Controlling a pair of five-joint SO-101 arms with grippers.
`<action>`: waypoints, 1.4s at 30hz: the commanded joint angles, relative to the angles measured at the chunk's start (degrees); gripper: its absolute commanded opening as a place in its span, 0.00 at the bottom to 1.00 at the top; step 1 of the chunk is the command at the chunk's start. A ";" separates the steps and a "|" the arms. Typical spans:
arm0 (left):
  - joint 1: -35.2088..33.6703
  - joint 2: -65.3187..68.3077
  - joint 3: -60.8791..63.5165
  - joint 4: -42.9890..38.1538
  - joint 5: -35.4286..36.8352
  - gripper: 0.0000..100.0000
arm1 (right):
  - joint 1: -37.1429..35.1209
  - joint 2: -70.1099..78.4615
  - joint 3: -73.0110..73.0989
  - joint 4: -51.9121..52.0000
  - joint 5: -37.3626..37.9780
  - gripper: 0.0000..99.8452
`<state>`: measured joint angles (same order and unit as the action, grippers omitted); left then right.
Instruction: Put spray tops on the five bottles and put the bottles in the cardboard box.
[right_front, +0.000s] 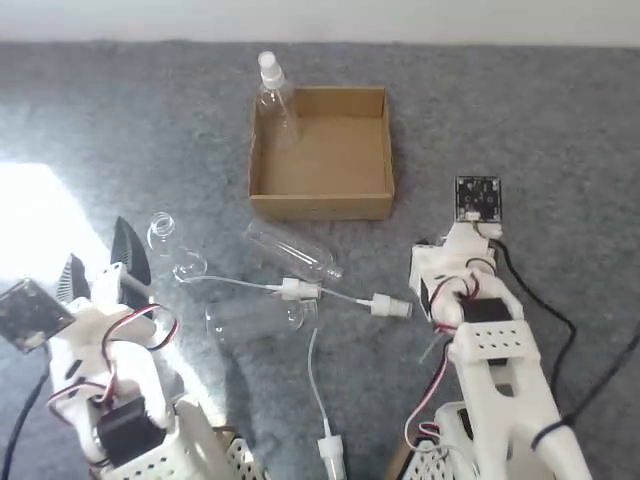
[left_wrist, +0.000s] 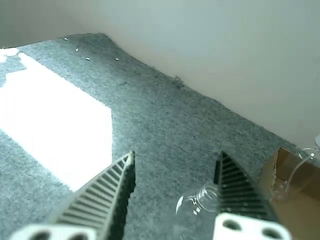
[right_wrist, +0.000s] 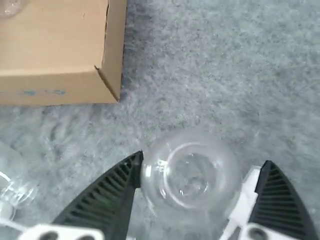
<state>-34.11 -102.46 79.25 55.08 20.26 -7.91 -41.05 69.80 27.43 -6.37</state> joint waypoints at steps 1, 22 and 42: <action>-0.18 -0.26 -0.48 -1.41 0.26 0.24 | 0.13 -1.71 -9.49 10.15 0.18 0.33; -0.18 -0.26 -0.48 -1.41 0.26 0.24 | -0.92 -1.71 -13.71 13.14 0.18 0.30; -0.09 -0.26 -0.48 -1.41 0.26 0.24 | -0.31 -1.71 -13.71 13.49 0.53 0.24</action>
<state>-34.11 -102.46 79.25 55.08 20.26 -8.09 -41.05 59.69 40.26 -6.37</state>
